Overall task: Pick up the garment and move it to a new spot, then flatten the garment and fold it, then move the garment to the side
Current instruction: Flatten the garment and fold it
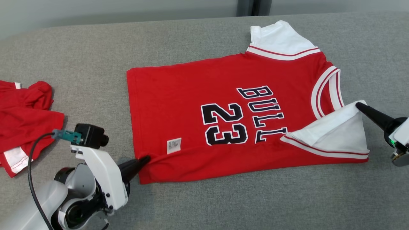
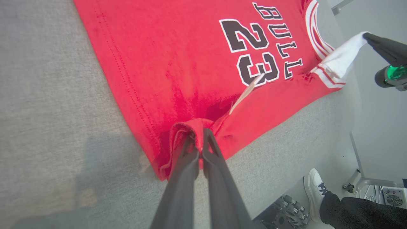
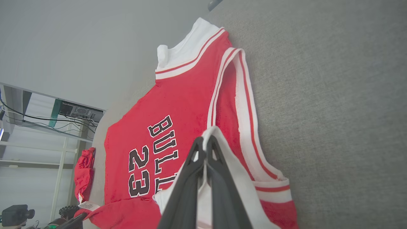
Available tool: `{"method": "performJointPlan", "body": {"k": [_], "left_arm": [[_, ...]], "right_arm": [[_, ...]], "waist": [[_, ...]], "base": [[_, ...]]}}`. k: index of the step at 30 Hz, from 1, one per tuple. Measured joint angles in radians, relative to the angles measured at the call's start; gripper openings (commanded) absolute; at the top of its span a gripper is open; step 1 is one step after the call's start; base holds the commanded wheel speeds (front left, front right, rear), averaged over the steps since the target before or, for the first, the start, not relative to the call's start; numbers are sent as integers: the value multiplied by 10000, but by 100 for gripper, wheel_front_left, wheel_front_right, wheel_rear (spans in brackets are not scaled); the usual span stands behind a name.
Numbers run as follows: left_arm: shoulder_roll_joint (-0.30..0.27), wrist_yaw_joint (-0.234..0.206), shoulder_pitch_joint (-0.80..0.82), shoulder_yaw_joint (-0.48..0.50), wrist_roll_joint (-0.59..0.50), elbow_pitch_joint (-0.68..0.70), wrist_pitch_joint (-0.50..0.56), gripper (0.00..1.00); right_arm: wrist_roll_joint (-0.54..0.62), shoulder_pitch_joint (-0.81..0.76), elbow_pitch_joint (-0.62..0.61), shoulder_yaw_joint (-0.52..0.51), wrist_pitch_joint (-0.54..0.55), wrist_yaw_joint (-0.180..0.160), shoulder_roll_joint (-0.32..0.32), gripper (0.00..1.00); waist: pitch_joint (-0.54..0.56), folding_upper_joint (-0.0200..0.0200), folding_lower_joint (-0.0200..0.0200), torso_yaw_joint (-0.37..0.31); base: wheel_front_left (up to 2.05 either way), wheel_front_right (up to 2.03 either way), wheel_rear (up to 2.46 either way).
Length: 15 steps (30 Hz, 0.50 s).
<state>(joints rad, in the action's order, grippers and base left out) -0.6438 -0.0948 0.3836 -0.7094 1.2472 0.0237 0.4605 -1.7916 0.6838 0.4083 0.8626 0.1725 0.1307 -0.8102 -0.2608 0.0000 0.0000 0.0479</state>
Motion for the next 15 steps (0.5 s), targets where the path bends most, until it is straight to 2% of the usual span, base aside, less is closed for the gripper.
{"method": "performJointPlan", "body": {"k": [6, 9, 15], "left_arm": [[305, -36, 496, 69, -224, -568, -178, 0], [391, -213, 757, 56, -403, -903, -205, 0], [602, -201, 1100, -56, -589, -1323, -205, 0]], "right_arm": [[128, 656, 543, 322, -380, 0, 334, 0], [199, 943, 704, 477, -502, 0, 493, 0], [240, 1357, 957, 640, -709, 0, 702, 0]], "waist": [[-260, 0, 0, 18], [-395, 0, 1, 9], [-610, 0, 0, 10]], "base": [[0, 0, 0], [0, 0, 0], [0, 0, 0]]}}
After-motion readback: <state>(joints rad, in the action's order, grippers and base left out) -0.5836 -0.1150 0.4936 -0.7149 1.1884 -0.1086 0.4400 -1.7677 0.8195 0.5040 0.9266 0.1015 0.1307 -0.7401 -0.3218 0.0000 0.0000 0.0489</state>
